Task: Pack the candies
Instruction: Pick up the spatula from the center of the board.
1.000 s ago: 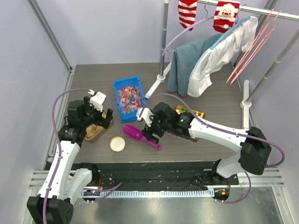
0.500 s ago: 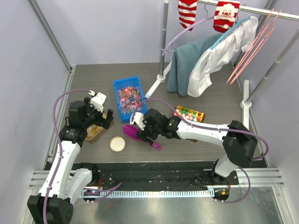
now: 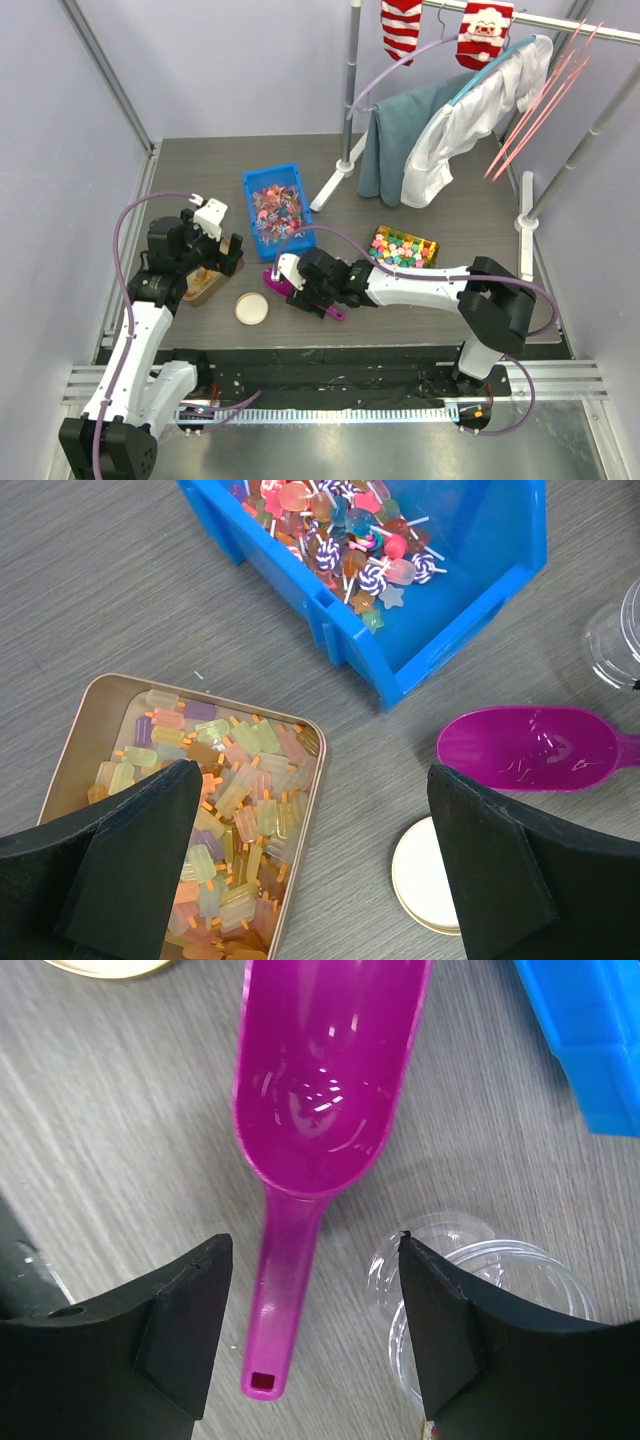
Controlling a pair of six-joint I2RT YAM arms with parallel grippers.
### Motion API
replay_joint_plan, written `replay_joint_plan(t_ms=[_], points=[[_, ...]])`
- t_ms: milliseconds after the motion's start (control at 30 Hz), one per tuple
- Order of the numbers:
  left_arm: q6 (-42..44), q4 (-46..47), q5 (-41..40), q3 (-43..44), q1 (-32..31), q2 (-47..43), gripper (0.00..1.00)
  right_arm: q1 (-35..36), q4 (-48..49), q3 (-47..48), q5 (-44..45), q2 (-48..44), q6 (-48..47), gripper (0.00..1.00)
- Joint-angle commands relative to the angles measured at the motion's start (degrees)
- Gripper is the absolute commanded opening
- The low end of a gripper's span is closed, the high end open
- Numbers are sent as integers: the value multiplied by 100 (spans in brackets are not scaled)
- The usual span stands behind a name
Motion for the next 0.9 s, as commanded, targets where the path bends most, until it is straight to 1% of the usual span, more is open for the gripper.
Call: replay_joint_plan(t_ms=[0,100,167,333,467,533,567,633,833,867], points=[[-33,237,37,3,5,8,100,25,391,-86,315,47,-44,72],[-33,246,72,-6,5,35,100,34,418,-86,271,117,-35,71],[-33,246,72,3,5,52,100,60,453,-77,306,179,-35,67],[-7,272,72,-23,5,70,100,271,531,-60,481,302,-123,63],[-7,272,81,-32,5,96,100,359,567,-25,517,363,-140,55],[2,281,81,-32,5,105,100,368,567,-7,587,399,-140,49],[2,281,90,-32,5,105,100,368,567,2,605,425,-132,41],[2,281,107,-32,5,96,100,377,576,19,640,443,-132,34],[-7,246,186,-23,5,114,100,377,558,28,640,487,-158,31],[-7,246,195,-23,5,114,100,368,558,37,640,495,-175,28]])
